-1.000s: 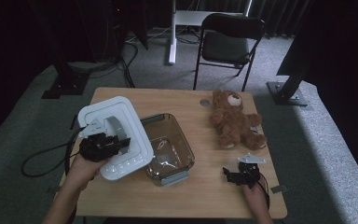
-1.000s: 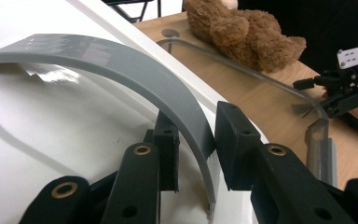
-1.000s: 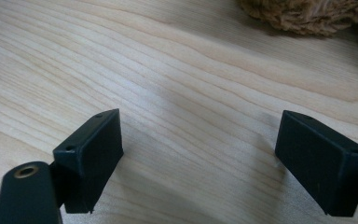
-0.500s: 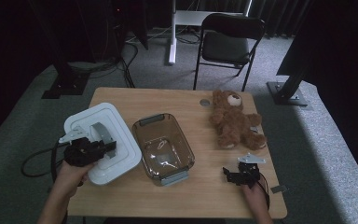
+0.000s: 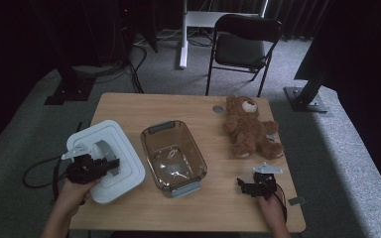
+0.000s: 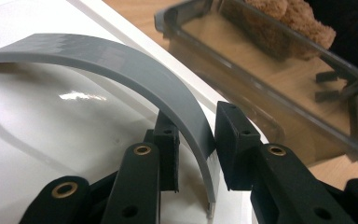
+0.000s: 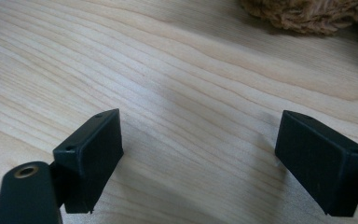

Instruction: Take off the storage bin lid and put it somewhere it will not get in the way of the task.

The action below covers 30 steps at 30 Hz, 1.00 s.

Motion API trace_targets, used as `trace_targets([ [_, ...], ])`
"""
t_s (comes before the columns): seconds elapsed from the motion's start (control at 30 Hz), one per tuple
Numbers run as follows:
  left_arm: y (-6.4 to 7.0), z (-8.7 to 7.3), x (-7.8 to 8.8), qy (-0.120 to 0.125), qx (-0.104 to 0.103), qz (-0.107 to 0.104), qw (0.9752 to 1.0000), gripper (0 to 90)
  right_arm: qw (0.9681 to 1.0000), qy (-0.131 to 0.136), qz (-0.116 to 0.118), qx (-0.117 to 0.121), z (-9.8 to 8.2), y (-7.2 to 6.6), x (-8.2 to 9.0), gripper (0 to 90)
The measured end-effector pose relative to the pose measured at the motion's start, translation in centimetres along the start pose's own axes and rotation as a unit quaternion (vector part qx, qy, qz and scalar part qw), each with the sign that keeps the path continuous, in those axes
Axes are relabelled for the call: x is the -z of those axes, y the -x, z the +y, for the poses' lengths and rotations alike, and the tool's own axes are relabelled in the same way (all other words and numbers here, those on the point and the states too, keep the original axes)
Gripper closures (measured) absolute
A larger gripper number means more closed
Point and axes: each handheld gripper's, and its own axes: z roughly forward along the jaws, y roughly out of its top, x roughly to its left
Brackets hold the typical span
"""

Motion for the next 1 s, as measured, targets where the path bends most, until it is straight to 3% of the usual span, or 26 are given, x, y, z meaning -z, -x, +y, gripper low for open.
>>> trace_targets([
  [0.53,-2.8,-4.0,-4.5,-0.036,0.016,-0.024,0.9990,71.7,1.0000,-0.001,0.000,0.001,0.0,0.0,0.0,14.0],
  [0.9,-3.7,-4.8,-7.1,-0.047,0.031,-0.056,0.9968,71.3,1.0000,0.000,0.001,0.000,0.0,0.0,0.0,14.0],
  [1.0,-3.8,-4.9,-7.7,-0.054,0.035,-0.056,0.9964,69.6,1.0000,0.000,0.001,0.001,0.0,0.0,0.0,14.0],
])
